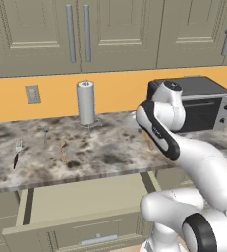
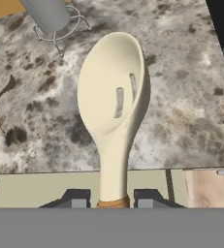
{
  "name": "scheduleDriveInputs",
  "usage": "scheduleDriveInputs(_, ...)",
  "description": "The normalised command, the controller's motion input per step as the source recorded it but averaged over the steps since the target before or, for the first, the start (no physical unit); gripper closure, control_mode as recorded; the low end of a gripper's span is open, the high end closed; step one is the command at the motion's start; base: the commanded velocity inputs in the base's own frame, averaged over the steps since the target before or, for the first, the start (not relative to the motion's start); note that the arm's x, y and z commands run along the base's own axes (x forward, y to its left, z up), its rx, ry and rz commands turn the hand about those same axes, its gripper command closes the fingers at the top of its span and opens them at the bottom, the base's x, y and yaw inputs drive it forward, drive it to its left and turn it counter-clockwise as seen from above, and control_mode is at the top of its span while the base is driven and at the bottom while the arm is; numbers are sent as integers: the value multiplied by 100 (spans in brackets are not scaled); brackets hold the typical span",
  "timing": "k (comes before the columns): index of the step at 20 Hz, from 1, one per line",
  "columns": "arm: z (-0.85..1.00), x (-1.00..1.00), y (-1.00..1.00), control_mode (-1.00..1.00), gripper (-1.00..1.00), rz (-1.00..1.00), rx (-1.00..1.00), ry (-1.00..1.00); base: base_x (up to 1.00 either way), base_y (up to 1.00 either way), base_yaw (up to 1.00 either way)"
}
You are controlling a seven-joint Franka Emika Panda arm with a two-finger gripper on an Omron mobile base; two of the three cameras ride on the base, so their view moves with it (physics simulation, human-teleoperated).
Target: Organize the utensils by type. Pick up the wooden spoons from the counter and place them in the open cabinet. Then pick up the metallic utensils from the counter and place them in the open drawer.
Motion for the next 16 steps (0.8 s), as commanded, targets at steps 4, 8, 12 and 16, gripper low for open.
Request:
scheduleDriveInputs(4, 47, -57, -4, -100, 100, 3, 0, 10, 0, 0, 0)
scheduleDriveInputs(8, 0, -6, -11, -100, 100, 7, 0, 0, 0, 0, 0)
scheduleDriveInputs(12, -6, 0, -2, -100, 100, 0, 0, 0, 0, 0, 0)
scheduleDriveInputs(16, -4, 0, 0, -100, 100, 0, 0, 0, 0, 0, 0)
